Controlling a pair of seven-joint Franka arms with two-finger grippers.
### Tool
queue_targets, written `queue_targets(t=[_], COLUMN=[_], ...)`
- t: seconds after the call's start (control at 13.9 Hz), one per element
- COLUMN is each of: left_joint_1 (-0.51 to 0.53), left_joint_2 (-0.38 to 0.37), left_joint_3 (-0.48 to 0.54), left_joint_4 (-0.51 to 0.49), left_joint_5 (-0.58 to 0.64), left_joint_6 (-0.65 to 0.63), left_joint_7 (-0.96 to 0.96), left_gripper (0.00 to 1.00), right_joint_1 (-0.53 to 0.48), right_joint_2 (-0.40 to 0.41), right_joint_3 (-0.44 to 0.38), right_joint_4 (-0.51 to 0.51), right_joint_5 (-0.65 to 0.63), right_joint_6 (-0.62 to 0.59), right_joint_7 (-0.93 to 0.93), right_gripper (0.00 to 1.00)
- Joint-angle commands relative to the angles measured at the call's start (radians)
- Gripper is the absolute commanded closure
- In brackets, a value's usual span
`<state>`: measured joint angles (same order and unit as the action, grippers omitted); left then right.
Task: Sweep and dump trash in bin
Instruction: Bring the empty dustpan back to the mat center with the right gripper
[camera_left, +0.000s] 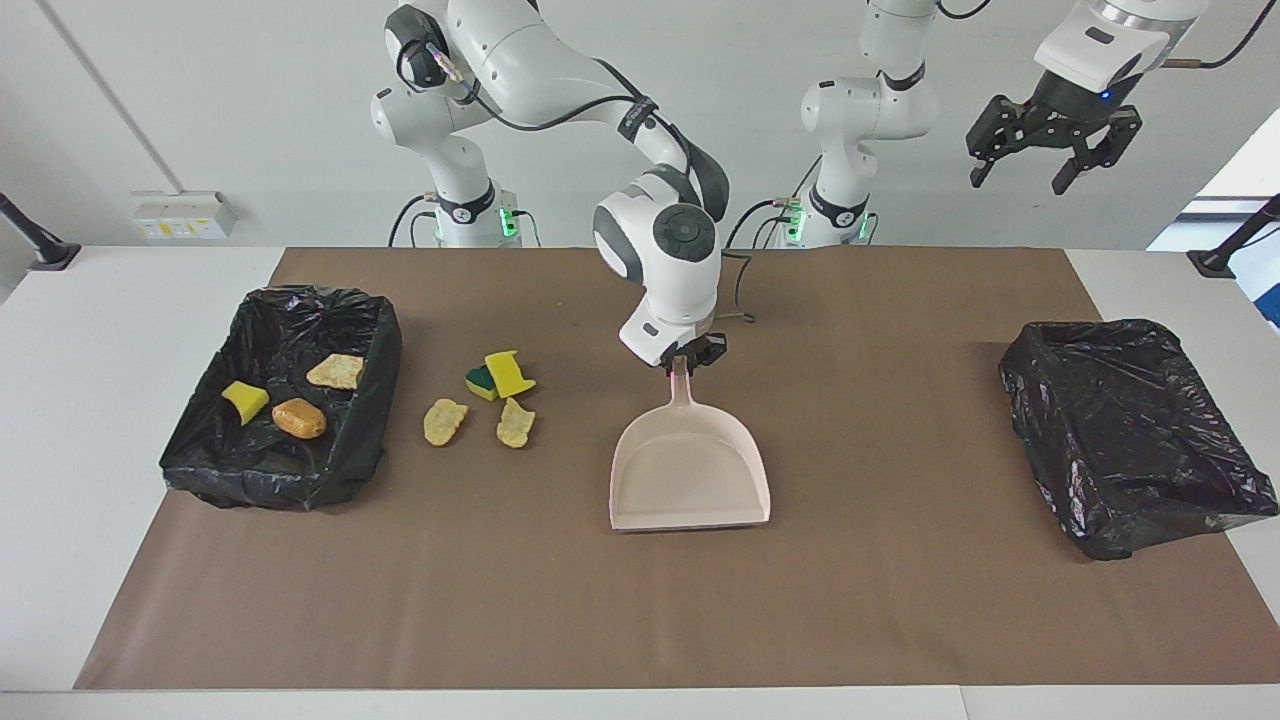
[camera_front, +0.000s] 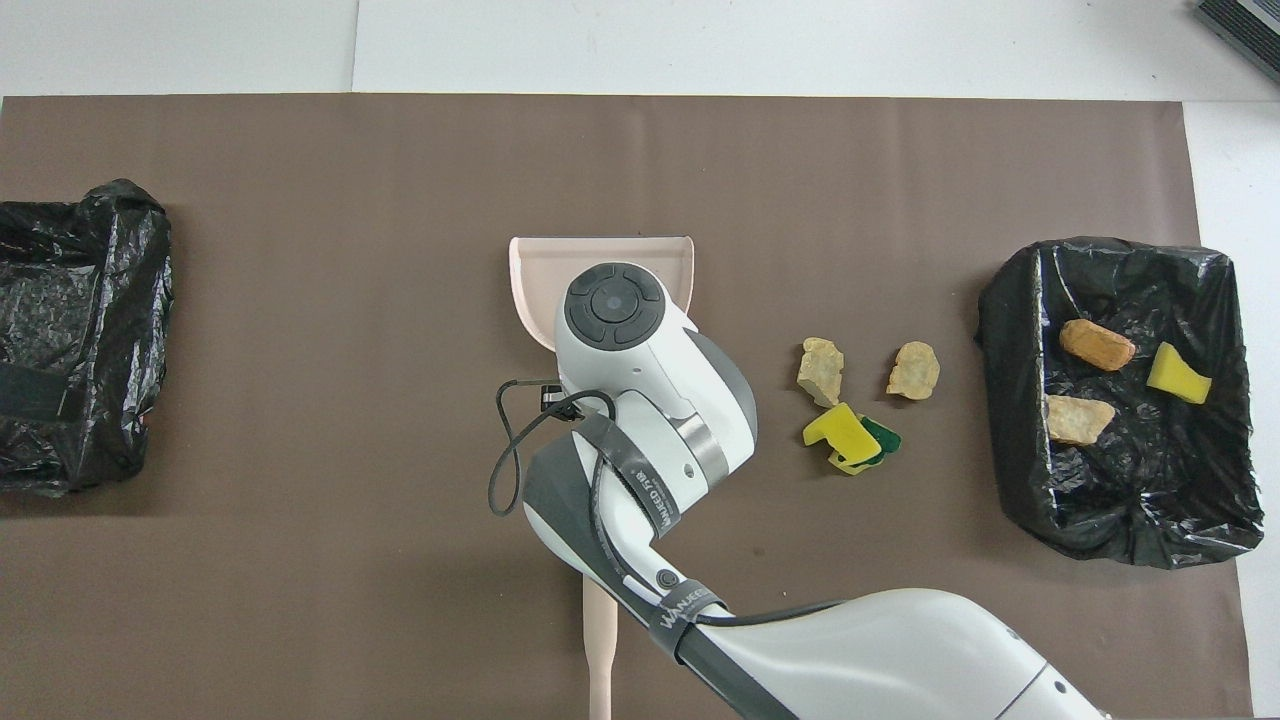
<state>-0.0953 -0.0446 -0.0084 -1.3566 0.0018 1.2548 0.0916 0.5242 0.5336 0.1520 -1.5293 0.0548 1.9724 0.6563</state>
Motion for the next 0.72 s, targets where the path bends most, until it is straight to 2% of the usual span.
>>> queue_targets(t=[0.0,0.14,0.22,0.29,0.5,0.65], left_joint_1=[0.016,0.017,0.017,0.017,0.017,0.022], left_joint_2=[-0.031,-0.031,-0.031,-0.031,-0.031,-0.034], left_joint_3=[-0.012,-0.010,-0.010,-0.010,-0.010,-0.009], left_joint_4=[-0.038,-0.038,-0.038,-0.038,-0.038,-0.047], left_joint_5=[0.004,0.004,0.004,0.004,0.004,0.006], left_joint_6=[0.005,0.003,0.005,0.005,0.008,0.006], left_joint_7=[0.016,0.037,0.045,0.049,0.066,0.083], left_gripper=[0.00,0.00,0.00,0.00,0.00,0.00], right_joint_1=[0.002,-0.010,-0.013,-0.007,-0.009,-0.018], right_joint_2=[0.017,0.017,0.017,0.016,-0.023,-0.050], right_joint_3=[0.006,0.006,0.006,0.006,0.006,0.003], right_joint_4=[0.024,0.023,0.024,0.027,0.018,0.017], right_joint_5=[0.000,0.008,0.005,0.002,0.010,0.022], right_joint_6=[0.025,0.051,0.039,0.034,0.023,-0.030], right_joint_7=[0.017,0.014,0.011,0.003,0.003,-0.001], right_gripper=[1.00,0.99,0.23,0.00,0.00,0.00])
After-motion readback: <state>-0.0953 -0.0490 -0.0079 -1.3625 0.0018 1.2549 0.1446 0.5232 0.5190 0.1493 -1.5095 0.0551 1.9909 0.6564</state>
